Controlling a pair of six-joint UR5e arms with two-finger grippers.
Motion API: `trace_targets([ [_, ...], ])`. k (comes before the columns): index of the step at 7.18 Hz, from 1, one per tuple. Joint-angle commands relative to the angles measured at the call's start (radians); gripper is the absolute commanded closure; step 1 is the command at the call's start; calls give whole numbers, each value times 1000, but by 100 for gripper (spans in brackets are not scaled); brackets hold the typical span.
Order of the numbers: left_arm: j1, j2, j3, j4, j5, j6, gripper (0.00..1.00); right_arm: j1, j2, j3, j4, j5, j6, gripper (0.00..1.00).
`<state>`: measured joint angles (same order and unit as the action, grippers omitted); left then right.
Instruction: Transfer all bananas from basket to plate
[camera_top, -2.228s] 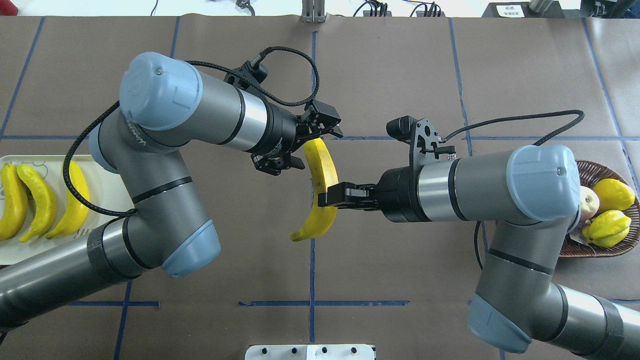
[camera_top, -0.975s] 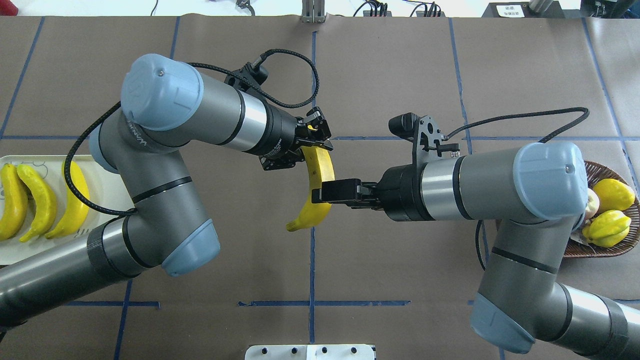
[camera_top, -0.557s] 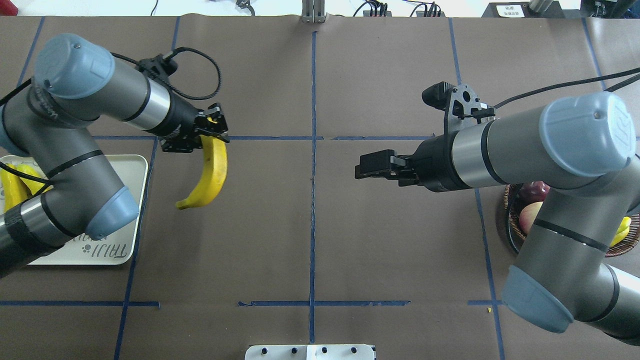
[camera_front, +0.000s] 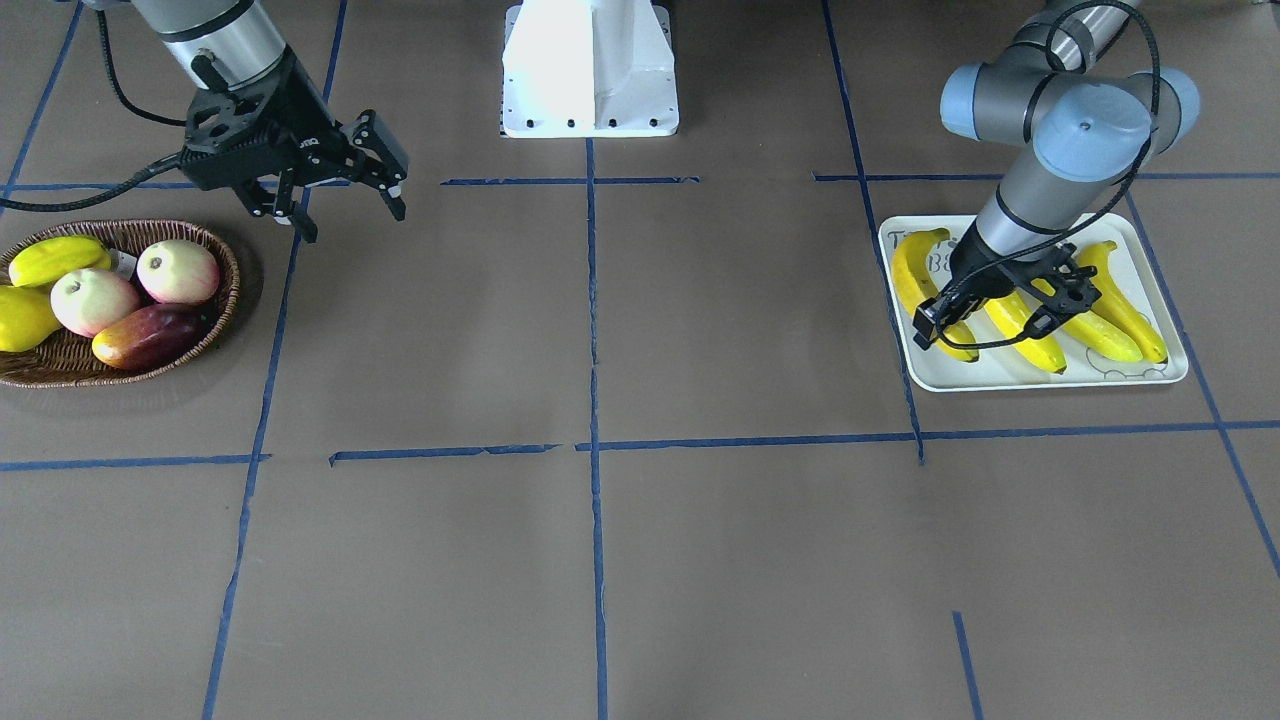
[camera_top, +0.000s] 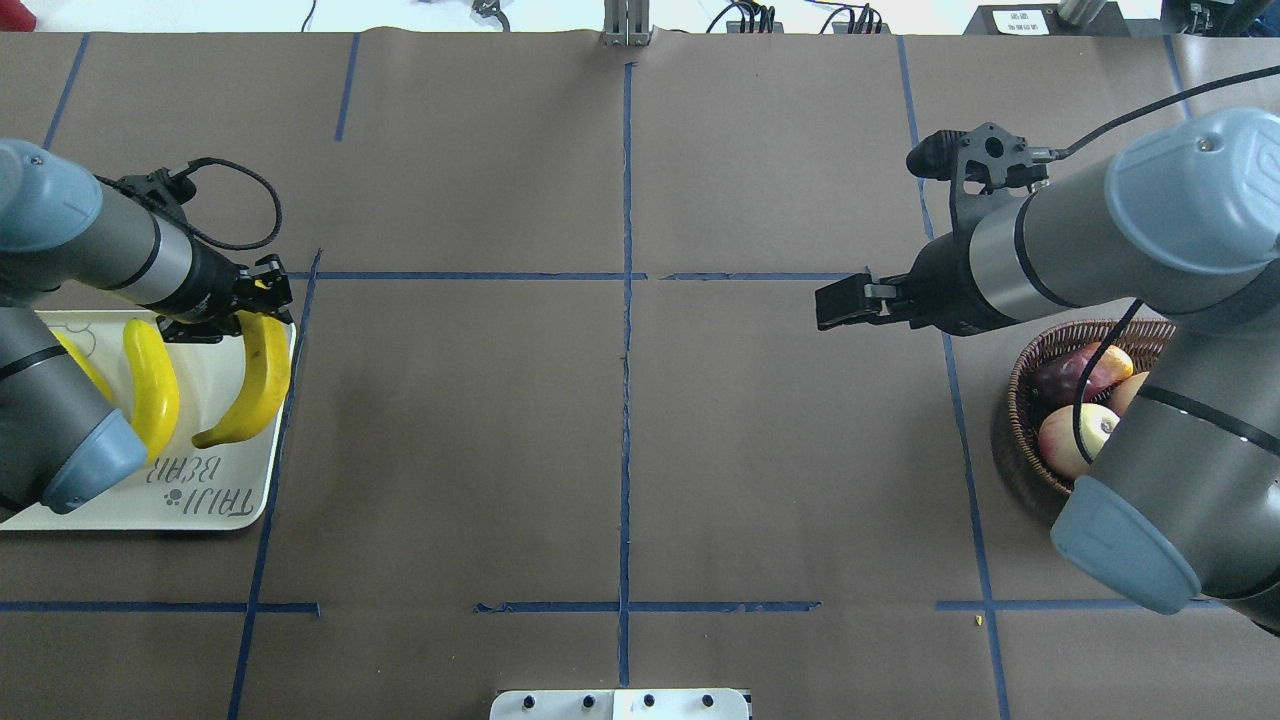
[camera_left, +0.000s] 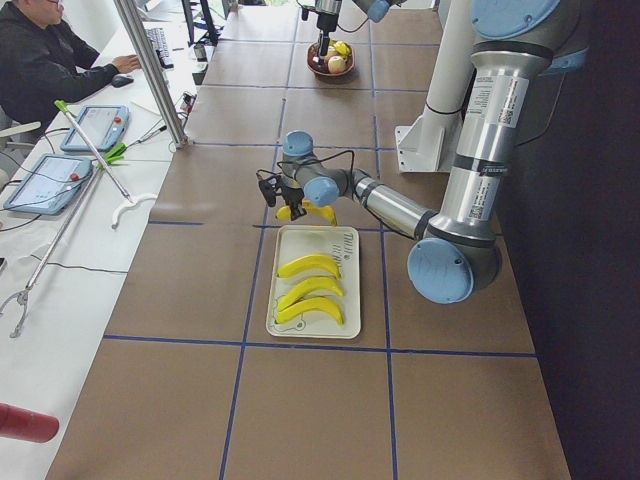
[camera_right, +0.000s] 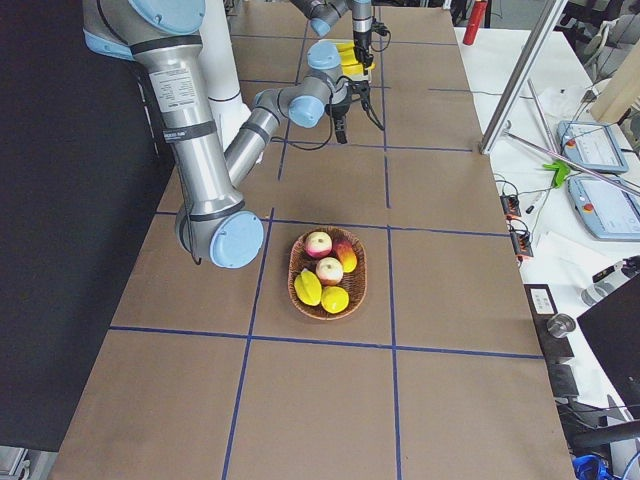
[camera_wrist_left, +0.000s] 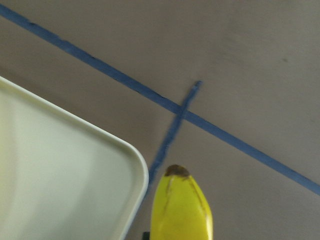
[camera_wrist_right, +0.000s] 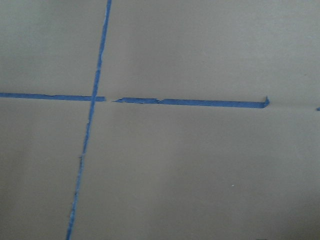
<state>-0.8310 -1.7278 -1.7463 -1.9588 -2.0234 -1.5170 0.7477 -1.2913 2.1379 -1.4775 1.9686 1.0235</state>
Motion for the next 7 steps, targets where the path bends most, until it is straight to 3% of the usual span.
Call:
trace_targets([
  [1,3,53,1,-3,44,26,96,30,-23,-4,-6,0,-54,0],
  [2,4,60,1,-6,48,27,4,39,-23,-6,-7,6,-54,0],
  [5,1,98,-25,-66,61,151,0,173,-39,-32,-74,109,-188,0],
  [7,-40,105,-106,-39,28,264,0,351,-49,-100,-185,220,-505,0],
])
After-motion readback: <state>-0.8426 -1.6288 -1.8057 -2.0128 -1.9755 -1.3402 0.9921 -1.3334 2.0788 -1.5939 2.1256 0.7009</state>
